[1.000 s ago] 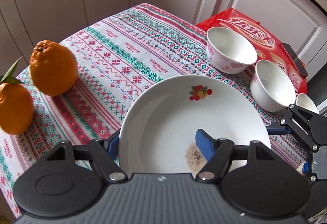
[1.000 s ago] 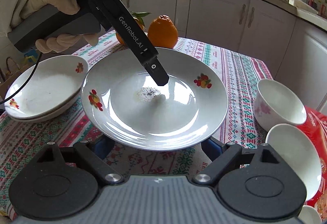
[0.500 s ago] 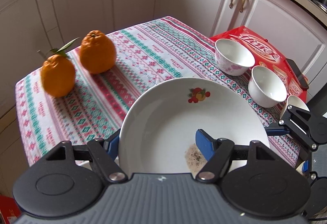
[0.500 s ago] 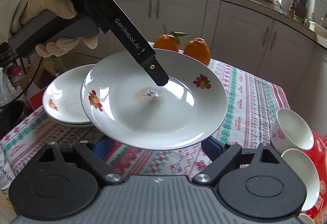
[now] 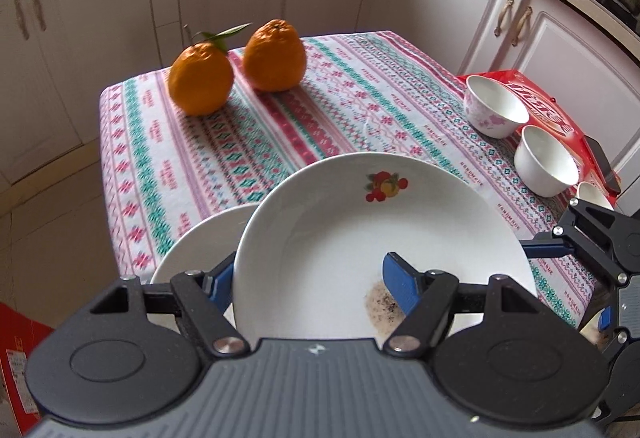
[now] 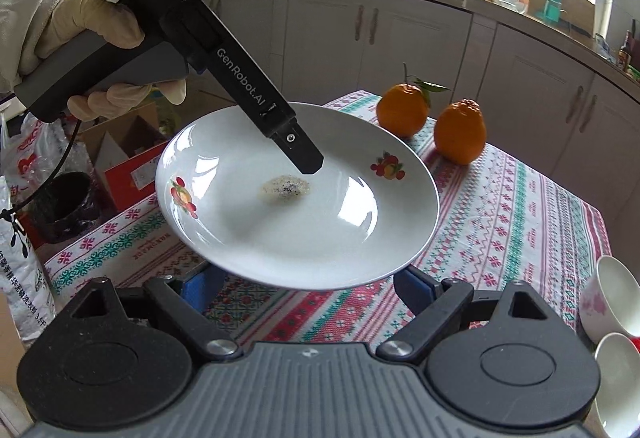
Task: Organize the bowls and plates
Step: 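Lift the stained plate and carry it over the plate stack with the left tool, then lower the stained plate onto the plate stack with the left tool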
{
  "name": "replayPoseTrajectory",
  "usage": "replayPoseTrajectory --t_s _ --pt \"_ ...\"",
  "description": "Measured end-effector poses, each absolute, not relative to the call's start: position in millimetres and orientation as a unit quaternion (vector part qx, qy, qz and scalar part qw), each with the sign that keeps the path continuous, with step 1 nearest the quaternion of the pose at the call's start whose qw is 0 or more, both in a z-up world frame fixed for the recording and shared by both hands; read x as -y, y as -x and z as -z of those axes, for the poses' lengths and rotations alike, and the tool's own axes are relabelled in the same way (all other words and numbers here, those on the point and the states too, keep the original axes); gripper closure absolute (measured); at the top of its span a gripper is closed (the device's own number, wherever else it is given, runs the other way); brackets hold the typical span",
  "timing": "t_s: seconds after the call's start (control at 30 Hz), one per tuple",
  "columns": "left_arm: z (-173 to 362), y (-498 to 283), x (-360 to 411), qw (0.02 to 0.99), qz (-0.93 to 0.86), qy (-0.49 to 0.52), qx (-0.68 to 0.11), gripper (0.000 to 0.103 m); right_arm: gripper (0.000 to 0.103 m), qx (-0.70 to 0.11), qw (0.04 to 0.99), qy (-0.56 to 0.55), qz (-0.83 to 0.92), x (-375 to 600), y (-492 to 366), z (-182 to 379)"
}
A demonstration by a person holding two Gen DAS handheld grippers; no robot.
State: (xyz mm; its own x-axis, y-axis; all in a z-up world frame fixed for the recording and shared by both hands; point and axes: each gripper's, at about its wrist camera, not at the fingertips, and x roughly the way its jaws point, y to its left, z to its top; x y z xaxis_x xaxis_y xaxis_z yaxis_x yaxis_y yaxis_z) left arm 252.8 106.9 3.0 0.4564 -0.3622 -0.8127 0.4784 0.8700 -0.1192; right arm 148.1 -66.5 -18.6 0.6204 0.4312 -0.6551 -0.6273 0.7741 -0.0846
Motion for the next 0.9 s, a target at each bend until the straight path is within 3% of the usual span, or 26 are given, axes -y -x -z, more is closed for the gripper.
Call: replayPoseTrajectory --t_s 0.9 --pt "31.4 -259.5 -141.3 0.848 0.229 -0.024 -0.478 0.029 0.009 -0.324 0.874 0.184 -0.313 41.1 -155.2 23.7"
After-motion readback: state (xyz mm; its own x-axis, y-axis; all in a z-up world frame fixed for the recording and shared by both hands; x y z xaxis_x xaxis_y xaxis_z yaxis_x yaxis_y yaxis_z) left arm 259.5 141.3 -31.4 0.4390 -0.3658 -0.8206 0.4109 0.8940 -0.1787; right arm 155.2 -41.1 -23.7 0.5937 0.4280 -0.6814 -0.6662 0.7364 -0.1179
